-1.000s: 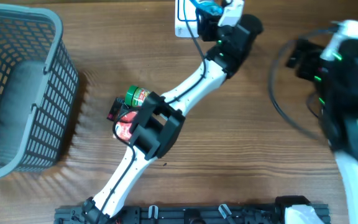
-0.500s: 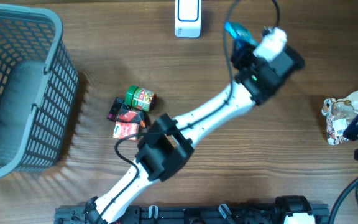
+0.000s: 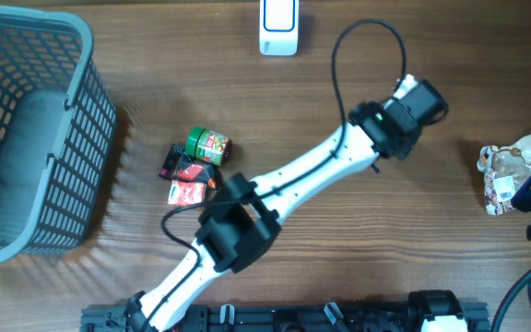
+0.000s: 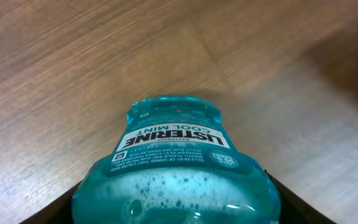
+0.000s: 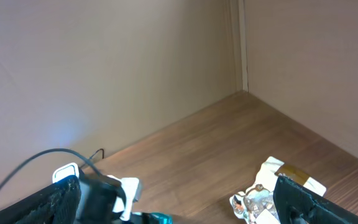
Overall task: Scan the item barcode
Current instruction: 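Carry the Listerine bottle right across the table with the left gripper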
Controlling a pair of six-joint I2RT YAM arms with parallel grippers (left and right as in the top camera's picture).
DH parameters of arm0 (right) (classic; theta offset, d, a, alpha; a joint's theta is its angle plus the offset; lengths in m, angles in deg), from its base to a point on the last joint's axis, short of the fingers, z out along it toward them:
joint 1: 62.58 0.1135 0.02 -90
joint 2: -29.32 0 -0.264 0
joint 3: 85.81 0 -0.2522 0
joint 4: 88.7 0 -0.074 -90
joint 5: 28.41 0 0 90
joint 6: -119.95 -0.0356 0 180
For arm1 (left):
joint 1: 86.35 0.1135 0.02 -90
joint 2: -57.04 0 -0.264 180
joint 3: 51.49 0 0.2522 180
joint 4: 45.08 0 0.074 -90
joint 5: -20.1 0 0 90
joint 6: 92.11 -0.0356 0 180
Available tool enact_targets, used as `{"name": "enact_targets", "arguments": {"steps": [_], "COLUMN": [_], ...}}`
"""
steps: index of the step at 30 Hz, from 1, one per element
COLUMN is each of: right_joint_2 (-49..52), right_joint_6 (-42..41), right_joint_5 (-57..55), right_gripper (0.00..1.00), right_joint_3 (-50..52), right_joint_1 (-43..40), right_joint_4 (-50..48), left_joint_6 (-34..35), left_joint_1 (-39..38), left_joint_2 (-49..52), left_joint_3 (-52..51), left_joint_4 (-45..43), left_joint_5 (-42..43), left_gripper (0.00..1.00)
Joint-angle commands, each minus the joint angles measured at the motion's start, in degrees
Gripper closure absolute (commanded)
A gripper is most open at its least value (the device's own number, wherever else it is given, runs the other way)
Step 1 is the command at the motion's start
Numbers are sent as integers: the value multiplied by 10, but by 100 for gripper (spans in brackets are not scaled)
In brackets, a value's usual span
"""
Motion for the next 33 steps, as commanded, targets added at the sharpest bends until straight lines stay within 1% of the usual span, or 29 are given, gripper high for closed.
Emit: {"name": "enact_targets", "arguments": {"steps": [1, 4, 6, 8, 11, 15, 20, 21, 23, 26, 29, 33], "right_joint_2": [1, 1, 1, 1, 1, 1, 1, 1, 1, 1, 1, 1], "right_joint_6": [-14, -15, -15, -17, -20, -29, -29, -29, -30, -29, -30, -30], "right_joint_5": [-5, -5, -5, -5, -5, -5, -5, -5, -5, -5, -5, -5], "right_gripper": [0, 0, 0, 0, 0, 0, 0, 0, 0, 0, 0, 0], "right_joint_3": [-10, -10, -10, -10, -10, -10, -10, -10, -10, -10, -10, -10], "right_joint_1": [2, 2, 2, 2, 2, 2, 2, 2, 2, 2, 2, 2], "right_joint_4": [5, 12, 15, 18, 21, 23, 28, 28, 28, 28, 28, 28], "left_joint_6": [9, 9, 9, 9, 6, -26, -53, -54, -54, -54, -63, -80], "left_joint_1": [11, 11, 10, 10, 11, 15, 16, 16, 16, 13, 13, 13], "left_joint_2": [-93, -111, -113, -110, -110, -110, -102, -99, -85, -63, -45, -41], "left_joint_3": [5, 5, 5, 5, 5, 5, 5, 5, 5, 5, 5, 5], "left_joint_4": [7, 30, 54, 86, 143, 181, 181, 181, 179, 166, 165, 167], "left_joint_5": [112, 116, 145, 153, 151, 137, 134, 134, 134, 134, 133, 119], "left_gripper": [67, 64, 62, 62, 62, 62, 62, 62, 65, 65, 63, 57]}}
